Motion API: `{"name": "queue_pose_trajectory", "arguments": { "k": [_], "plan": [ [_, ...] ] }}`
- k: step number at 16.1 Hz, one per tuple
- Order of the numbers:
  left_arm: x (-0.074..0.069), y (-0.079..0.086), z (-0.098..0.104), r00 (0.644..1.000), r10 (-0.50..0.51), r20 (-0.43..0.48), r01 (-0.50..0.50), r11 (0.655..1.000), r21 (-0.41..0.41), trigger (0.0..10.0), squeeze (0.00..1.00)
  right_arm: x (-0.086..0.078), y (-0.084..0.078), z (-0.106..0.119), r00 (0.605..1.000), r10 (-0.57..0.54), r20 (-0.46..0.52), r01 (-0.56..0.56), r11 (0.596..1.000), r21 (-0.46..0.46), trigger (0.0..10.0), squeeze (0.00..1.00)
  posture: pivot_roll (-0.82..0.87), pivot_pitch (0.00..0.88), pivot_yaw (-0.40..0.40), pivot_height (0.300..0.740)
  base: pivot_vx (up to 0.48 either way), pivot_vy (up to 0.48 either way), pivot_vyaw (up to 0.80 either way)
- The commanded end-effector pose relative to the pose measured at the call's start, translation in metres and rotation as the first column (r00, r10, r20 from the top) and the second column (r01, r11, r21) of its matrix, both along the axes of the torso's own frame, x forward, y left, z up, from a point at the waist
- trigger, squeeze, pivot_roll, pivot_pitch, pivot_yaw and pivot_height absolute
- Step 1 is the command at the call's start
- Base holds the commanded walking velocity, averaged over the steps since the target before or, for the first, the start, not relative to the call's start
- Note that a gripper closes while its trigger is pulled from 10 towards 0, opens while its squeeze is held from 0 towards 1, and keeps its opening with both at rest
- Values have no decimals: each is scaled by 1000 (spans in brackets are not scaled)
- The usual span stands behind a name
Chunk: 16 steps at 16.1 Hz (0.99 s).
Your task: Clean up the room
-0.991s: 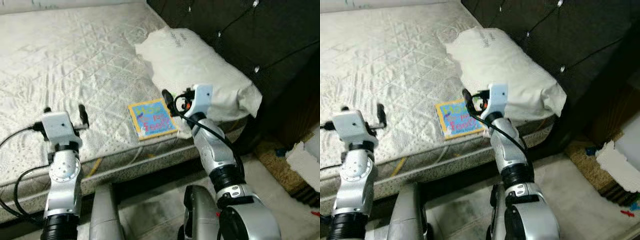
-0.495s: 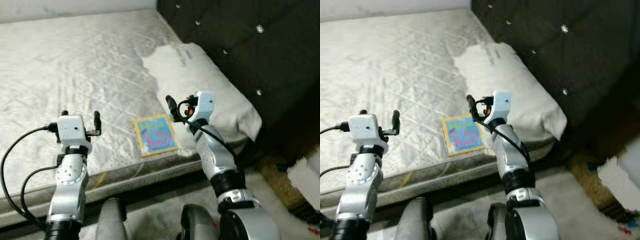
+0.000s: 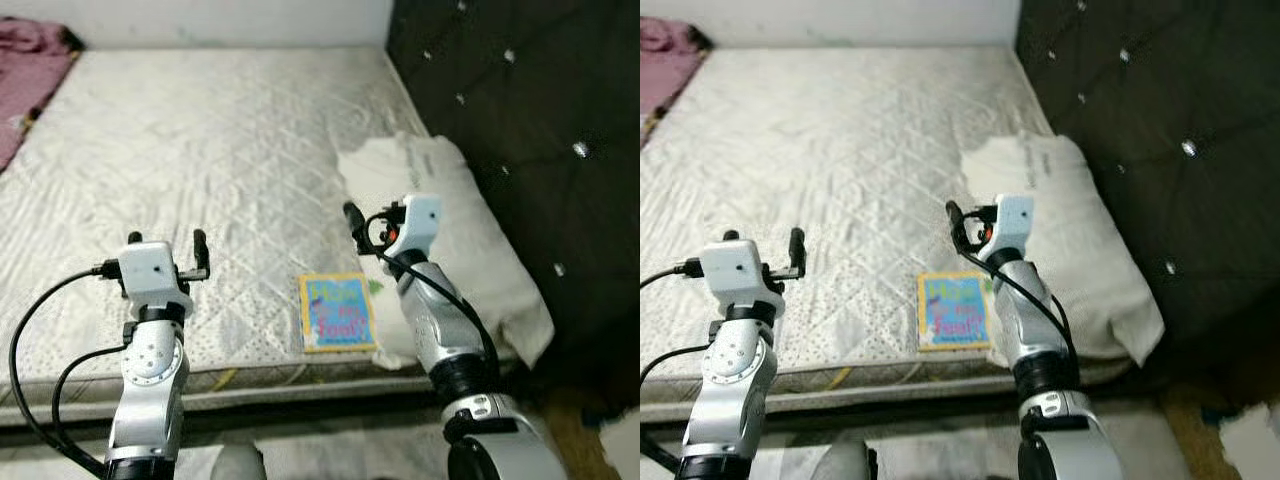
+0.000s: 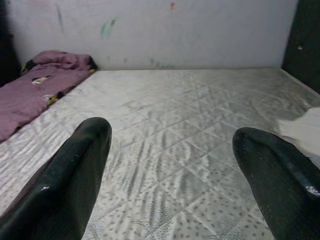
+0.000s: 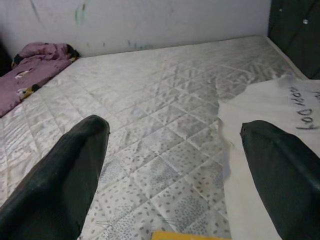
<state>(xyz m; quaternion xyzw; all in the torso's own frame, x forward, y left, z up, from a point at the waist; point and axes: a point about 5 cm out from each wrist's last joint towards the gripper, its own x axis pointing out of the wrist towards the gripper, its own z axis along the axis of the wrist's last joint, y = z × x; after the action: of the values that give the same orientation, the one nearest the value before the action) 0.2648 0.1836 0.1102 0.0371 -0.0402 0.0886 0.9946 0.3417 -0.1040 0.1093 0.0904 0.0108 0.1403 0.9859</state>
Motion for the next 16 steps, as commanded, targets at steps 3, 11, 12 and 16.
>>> {"name": "queue_pose_trajectory", "arguments": {
  "k": [3,11,12,16],
  "plan": [
    [-4,5,-1,1000,18,-19,-18,1000,13,10000,0,-1,3,1,1000,10,-3,-11,1000,-10,10000,0,14,0,-33,740,0,0,0],
    [-7,-2,-4,999,3,-42,-5,998,-61,10000,0,-3,0,2,1000,-6,4,6,999,-33,10000,0,6,0,-36,740,0,350,0],
    [-7,-2,-4,999,6,-44,-9,997,-72,10000,0,-3,0,2,1000,-3,3,3,999,-35,10000,0,6,0,-36,740,0,480,0],
    [-5,-3,-4,999,0,-45,-4,995,-99,10000,0,-3,0,2,1000,-3,-5,3,999,-42,10000,0,3,0,-40,740,0,480,-200]
  ]
}}
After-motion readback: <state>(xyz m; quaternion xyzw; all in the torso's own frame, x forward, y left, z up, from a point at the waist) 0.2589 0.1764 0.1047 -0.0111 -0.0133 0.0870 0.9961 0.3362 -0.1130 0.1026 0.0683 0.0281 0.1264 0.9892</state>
